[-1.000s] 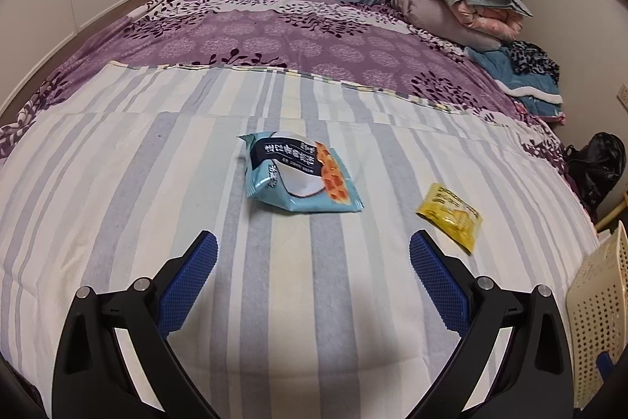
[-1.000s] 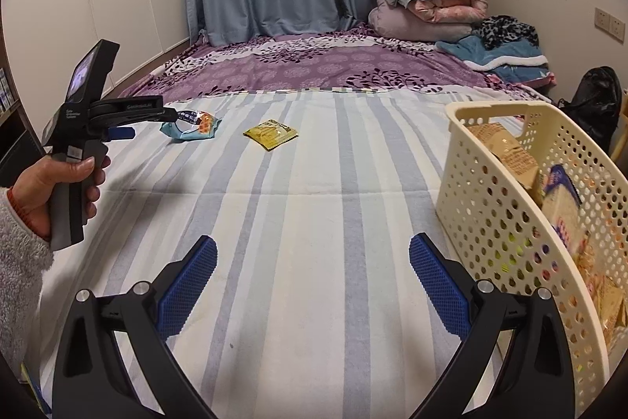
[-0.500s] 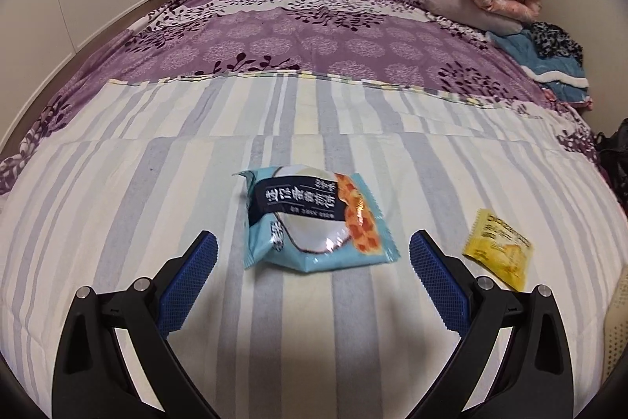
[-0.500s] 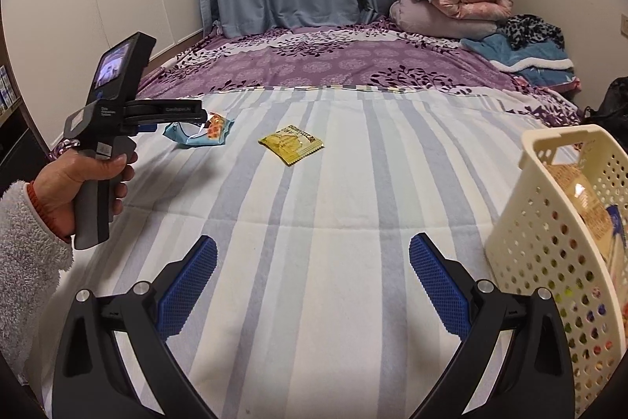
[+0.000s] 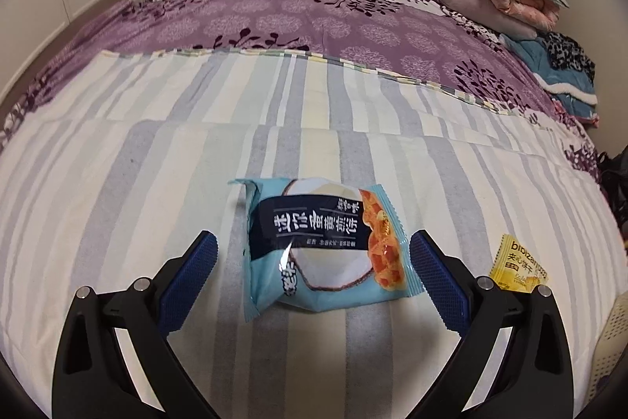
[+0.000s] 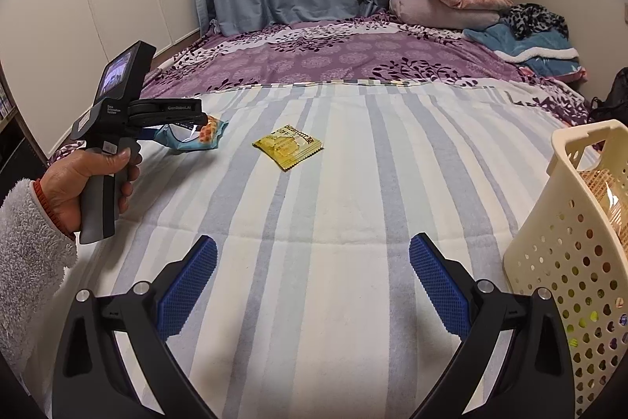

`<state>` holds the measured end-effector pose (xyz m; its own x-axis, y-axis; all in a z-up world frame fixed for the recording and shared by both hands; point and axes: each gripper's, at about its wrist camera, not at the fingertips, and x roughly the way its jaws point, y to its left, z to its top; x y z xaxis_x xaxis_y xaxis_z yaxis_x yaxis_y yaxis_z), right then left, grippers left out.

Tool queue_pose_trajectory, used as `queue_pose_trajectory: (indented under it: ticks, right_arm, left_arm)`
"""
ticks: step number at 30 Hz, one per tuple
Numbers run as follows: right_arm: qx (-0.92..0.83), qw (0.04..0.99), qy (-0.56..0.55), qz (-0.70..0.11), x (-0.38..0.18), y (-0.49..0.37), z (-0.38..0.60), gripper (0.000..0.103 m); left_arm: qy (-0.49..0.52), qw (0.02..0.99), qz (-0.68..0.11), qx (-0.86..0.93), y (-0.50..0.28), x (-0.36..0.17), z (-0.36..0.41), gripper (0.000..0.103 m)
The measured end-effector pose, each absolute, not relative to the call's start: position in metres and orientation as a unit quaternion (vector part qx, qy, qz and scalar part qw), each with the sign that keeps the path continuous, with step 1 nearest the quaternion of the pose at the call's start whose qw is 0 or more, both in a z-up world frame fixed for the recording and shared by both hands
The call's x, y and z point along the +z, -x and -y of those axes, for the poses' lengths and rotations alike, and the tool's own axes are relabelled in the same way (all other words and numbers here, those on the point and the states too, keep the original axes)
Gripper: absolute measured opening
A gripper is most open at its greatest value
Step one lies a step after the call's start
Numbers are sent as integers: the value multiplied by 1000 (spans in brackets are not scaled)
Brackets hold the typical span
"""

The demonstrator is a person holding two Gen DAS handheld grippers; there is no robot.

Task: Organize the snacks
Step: 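Approach and grasp the blue coconut packet with the left gripper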

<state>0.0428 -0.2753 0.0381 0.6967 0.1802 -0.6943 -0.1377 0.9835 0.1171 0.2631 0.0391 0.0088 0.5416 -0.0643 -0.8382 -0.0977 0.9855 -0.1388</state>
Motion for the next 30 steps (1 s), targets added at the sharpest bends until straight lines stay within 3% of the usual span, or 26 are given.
queue_pose_trajectory:
  ticks: [16, 24, 30]
  right_arm:
    - [87, 919, -30, -383, 37, -44, 274, 98]
    - [85, 918, -34, -386, 34, -50, 274, 98]
    - [88, 915, -27, -392, 30, -53, 268, 98]
  left_arm:
    - [75, 868, -472, -133, -221, 24, 26, 100]
    - [49, 888, -445, -109, -236, 41, -15, 100]
    - [16, 882, -451, -139, -263, 18, -36, 100]
